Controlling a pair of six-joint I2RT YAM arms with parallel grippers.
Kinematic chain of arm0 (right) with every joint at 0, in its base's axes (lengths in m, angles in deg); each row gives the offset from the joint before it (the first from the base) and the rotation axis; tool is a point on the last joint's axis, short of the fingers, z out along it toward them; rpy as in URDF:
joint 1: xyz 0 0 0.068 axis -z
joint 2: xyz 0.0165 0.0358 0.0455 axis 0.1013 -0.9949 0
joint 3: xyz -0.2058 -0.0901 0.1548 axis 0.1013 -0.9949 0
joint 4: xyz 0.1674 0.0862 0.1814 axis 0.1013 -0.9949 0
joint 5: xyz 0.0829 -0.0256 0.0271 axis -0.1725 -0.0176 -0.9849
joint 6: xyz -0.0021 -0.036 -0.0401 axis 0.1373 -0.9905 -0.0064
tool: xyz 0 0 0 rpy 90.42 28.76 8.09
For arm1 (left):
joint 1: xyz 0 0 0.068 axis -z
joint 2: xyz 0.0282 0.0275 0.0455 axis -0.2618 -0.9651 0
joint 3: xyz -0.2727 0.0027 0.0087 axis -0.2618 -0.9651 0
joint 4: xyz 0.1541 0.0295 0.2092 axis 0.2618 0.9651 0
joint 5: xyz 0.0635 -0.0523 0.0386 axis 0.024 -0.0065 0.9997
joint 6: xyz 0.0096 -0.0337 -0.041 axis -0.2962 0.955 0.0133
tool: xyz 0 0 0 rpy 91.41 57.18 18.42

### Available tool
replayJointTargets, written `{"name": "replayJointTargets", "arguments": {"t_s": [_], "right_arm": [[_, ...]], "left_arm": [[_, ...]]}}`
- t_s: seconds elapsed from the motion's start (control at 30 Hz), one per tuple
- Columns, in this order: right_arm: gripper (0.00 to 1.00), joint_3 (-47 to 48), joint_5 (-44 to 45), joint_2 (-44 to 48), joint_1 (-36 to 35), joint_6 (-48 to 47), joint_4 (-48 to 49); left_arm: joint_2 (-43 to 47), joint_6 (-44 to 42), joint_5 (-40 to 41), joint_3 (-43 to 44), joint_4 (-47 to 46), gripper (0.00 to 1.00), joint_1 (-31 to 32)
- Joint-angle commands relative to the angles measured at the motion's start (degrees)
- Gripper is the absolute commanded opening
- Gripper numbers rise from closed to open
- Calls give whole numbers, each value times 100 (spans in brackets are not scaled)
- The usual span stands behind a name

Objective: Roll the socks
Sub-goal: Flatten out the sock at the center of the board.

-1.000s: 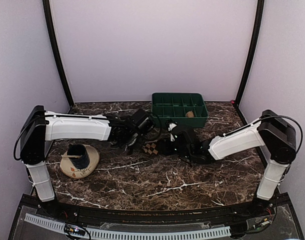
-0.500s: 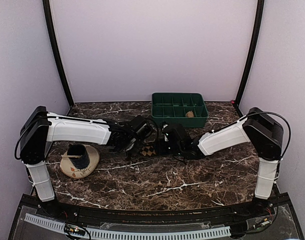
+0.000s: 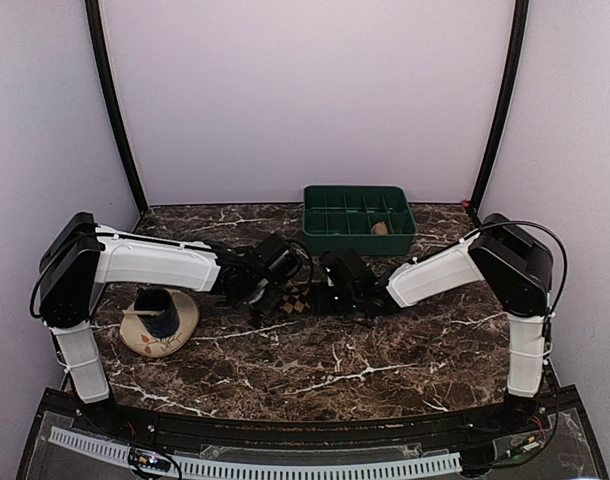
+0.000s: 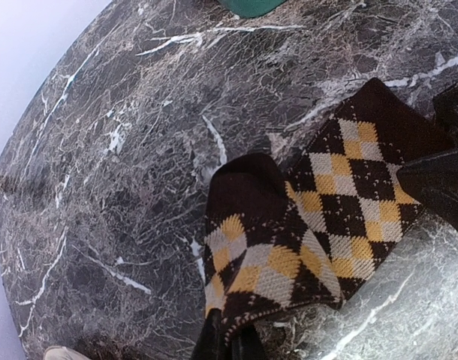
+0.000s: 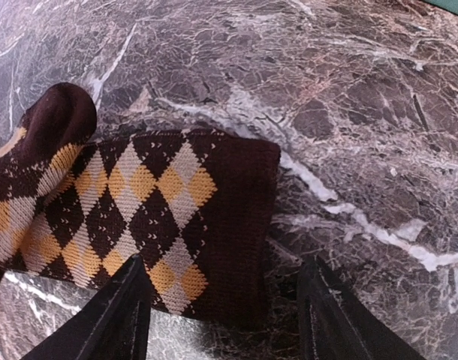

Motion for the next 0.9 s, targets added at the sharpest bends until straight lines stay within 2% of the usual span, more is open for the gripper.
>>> {"name": "replayJointTargets", "arguments": {"t_s": [0.0,0.13,0.33,0.43,0.57,0.63,0.87], "right_arm": [[59,110,-345,-142,123,234,-21],[55,287,-516,-211,127,322,-266],[45,-3,-890,-242,127,610,-96],[32,-78,-918,-215,118,712,-34],[7,-209,-795,-89,118,799,70],[0,-232,-680,1,126,795,64],[0,-603,78,624,198,612,-39]], "left_arm": [[277,26,-23,-158,-145,0,-28],[294,29,-29,-241,-210,0,-28],[323,37,-32,-347,-313,0,-35],[332,28,-23,-367,-334,0,-41],[388,13,-24,-415,-372,0,-61],[415,4,-11,-433,-372,0,-71],[516,5,-2,-533,-339,0,-80]]}}
